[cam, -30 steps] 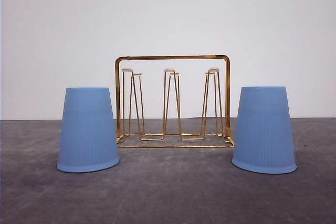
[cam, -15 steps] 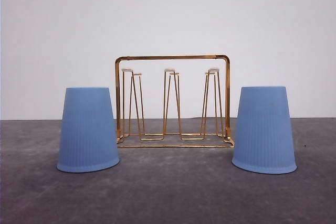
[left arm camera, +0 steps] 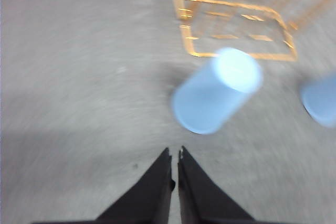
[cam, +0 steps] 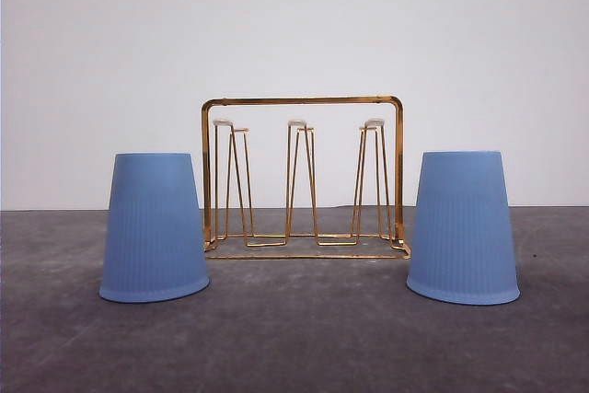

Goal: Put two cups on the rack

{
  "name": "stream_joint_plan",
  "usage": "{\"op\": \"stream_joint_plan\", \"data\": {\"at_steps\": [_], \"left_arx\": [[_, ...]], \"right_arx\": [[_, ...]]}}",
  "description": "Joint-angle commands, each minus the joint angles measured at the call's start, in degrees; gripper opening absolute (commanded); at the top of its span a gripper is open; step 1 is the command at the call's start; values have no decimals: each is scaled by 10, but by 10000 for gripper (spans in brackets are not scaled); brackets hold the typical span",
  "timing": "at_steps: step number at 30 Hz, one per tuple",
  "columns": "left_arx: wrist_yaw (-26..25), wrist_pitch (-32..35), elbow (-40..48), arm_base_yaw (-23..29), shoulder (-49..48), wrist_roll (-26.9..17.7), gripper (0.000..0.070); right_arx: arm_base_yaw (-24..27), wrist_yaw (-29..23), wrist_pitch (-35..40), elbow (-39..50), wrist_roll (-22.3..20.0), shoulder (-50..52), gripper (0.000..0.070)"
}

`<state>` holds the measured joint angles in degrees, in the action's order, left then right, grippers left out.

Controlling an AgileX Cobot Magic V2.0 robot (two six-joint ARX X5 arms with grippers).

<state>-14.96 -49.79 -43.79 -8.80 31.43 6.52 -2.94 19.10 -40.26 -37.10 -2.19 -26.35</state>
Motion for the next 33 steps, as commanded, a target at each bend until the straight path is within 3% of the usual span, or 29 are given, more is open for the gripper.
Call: {"op": "stream_joint_plan", "data": {"at_steps": [1, 7, 10, 11, 13, 14, 16, 22, 27, 33], "left_arx": [[2, 18, -8, -29, 5, -73, 4], [10, 35, -8, -118, 5, -254, 3], [10, 37, -8, -134, 5, -286, 4], [9, 41, -8, -135, 6, -285, 37], [-1, 48, -8, -136, 8, -278, 248], [-6, 51, -8, -136, 8, -272, 415], [-8, 57, -8, -136, 8, -252, 600], [-8, 101, -8, -138, 34, -183, 585], [-7, 163, -8, -145, 112, -138, 585], [-1, 268, -8, -164, 240, -128, 586]], "right_arx": [[-23, -7, 10, -4, -46, -2, 7], [-82, -25, 10, -4, -76, -5, 8], [-90, -26, 11, -4, -84, -5, 27], [-90, -26, 11, -4, -87, -5, 86], [-90, -27, 12, -4, -89, -5, 305], [-90, -27, 13, -4, -89, -5, 423], [-90, -27, 13, -4, -88, -5, 536], [-90, -27, 13, -4, -88, -5, 535], [-90, -27, 13, -4, -88, -5, 535], [-90, -27, 13, -4, -88, -5, 535]]}}
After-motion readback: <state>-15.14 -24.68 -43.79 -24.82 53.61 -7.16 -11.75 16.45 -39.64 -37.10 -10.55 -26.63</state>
